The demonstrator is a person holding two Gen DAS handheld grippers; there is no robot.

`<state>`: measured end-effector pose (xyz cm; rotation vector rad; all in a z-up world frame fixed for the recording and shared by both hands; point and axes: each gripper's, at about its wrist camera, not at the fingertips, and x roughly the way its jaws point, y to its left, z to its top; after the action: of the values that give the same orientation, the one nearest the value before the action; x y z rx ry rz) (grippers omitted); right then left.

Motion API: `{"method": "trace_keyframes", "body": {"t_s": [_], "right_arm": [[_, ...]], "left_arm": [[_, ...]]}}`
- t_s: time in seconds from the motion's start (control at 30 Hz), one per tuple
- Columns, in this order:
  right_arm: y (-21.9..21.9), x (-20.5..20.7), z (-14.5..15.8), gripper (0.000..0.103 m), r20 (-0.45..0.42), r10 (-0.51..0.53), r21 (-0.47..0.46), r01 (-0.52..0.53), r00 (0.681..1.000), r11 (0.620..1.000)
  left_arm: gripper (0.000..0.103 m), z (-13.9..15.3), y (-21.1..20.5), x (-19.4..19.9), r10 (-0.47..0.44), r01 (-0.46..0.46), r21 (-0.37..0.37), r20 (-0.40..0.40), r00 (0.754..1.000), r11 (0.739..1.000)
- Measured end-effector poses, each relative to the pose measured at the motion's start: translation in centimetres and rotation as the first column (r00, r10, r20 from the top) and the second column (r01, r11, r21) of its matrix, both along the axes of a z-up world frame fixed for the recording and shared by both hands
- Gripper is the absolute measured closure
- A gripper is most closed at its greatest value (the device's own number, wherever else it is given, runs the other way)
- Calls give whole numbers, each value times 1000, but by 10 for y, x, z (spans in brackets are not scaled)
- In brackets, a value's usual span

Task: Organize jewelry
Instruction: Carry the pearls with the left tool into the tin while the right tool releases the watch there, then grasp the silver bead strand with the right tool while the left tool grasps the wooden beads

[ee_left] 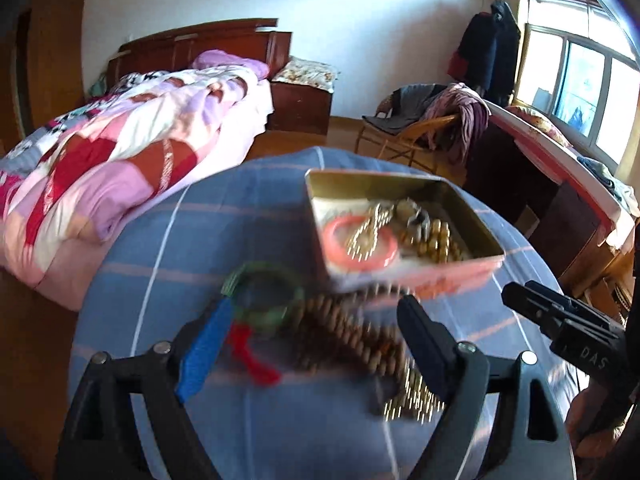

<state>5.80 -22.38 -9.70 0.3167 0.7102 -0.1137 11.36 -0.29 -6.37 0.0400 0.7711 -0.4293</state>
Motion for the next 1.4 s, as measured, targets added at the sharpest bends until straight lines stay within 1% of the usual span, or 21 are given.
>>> {"method": "trace_keyframes", "body": {"t_s": [0.13, 0.23, 0.47, 0.6, 0.73, 0.83, 0.9, 0.93, 1.1, 1.27, 1.3, 1.33, 1.37, 1.4], "right_arm": [[13, -14, -7, 49, -19, 26, 29, -25, 999, 999], [25, -20, -11, 49, -33, 57, 15, -57, 998, 998], [48, -23, -18, 49, -77, 136, 4, -136, 988, 991], [55, -19, -20, 49, -91, 151, -6, -152, 984, 988], [63, -5, -25, 49, -121, 177, -6, -179, 977, 984], [70, 6, -28, 49, -141, 198, 2, -200, 970, 980], [76, 12, -32, 49, -159, 203, -14, -208, 966, 978], [78, 14, -34, 49, -162, 206, -17, -211, 965, 977], [85, 26, -40, 49, -192, 214, -25, -223, 958, 975], [95, 30, -41, 49, -213, 242, -81, -265, 946, 961], [95, 29, -41, 55, -215, 245, -85, -268, 945, 960], [95, 29, -42, 67, -220, 245, -101, -272, 944, 957], [95, 27, -41, 73, -219, 252, -108, -280, 943, 954], [92, 26, -41, 77, -219, 268, -82, -292, 938, 953]], "left_arm": [[17, -8, 13, -16, 24, -24, -5, -21, 999, 1000], [17, -14, 17, -27, 29, -29, 14, -30, 999, 999], [17, -20, 30, -47, 21, -21, 9, -33, 999, 1000], [16, -22, 35, -47, 35, -36, -14, -46, 998, 999], [15, -24, 38, -45, 53, -54, -14, -49, 997, 998], [9, -27, 42, -43, 72, -73, -16, -53, 996, 997], [1, -27, 45, -42, 86, -88, -37, -58, 995, 995], [0, -28, 47, -41, 93, -96, -46, -62, 994, 994], [0, -31, 49, -33, 119, -121, -22, -79, 990, 992], [0, -33, 50, -28, 117, -122, -40, -100, 988, 992], [0, -32, 48, -28, 110, -114, -42, -96, 989, 993], [0, -31, 47, -29, 104, -108, -41, -90, 991, 993], [0, -30, 45, -29, 98, -102, -41, -82, 992, 994], [0, -28, 42, -28, 91, -94, -39, -73, 993, 995]]}}
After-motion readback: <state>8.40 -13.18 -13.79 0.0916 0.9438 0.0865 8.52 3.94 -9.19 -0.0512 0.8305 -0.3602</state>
